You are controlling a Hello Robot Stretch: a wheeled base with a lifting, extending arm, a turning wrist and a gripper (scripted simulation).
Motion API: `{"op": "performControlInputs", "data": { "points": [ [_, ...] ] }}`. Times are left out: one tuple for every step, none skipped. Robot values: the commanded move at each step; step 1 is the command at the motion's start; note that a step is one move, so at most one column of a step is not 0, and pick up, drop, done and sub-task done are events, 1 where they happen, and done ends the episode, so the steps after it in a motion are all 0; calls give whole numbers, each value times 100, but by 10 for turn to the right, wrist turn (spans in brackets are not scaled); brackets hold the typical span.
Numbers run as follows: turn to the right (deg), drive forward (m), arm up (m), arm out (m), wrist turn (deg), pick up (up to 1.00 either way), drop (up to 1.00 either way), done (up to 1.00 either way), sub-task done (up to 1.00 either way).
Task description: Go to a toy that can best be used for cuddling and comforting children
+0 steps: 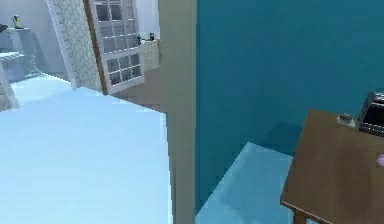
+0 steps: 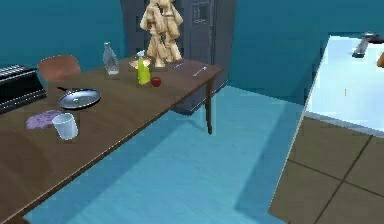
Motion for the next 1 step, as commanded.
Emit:
{"op": "performControlInputs", "data": {
  "points": [
    [-30,0,0,0,0,0,0,0,0]
  ]
}}
